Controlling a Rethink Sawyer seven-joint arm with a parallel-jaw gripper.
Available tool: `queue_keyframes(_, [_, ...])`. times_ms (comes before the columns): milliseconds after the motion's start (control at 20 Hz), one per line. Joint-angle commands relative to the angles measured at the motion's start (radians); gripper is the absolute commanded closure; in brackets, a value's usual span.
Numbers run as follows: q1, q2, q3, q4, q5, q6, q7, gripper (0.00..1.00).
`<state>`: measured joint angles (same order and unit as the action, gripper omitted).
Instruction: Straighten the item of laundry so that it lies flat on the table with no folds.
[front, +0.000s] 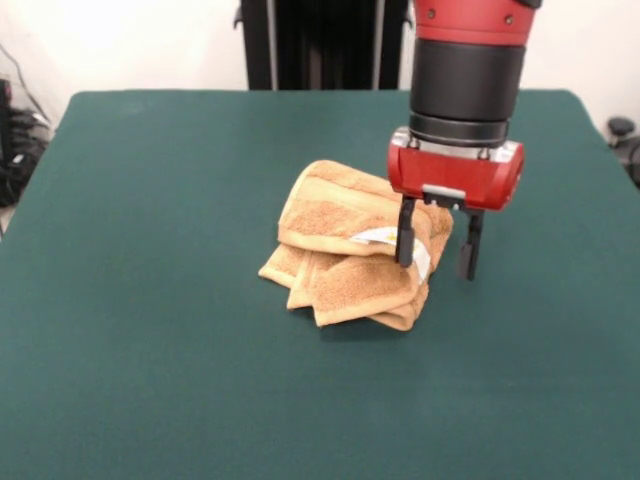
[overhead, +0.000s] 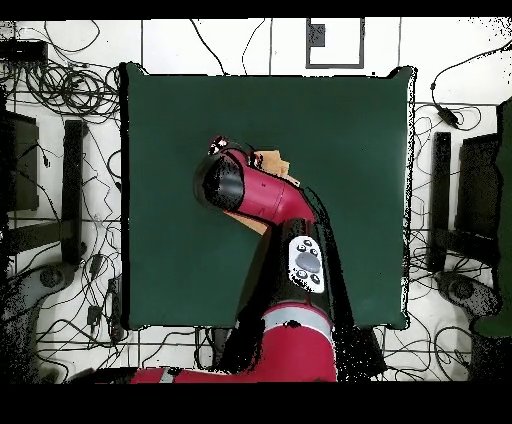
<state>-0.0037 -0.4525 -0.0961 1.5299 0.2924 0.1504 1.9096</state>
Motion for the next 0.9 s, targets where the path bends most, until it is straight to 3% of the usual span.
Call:
queue_keyframes(50, [-0.024, 0.108, 0.135, 0.095, -0.065, -0.052, 0.118, 0.0])
queue_keyframes(900, [-0.003, 0.065, 0.101, 0.13, -0.081, -0.02, 0.157, 0.0])
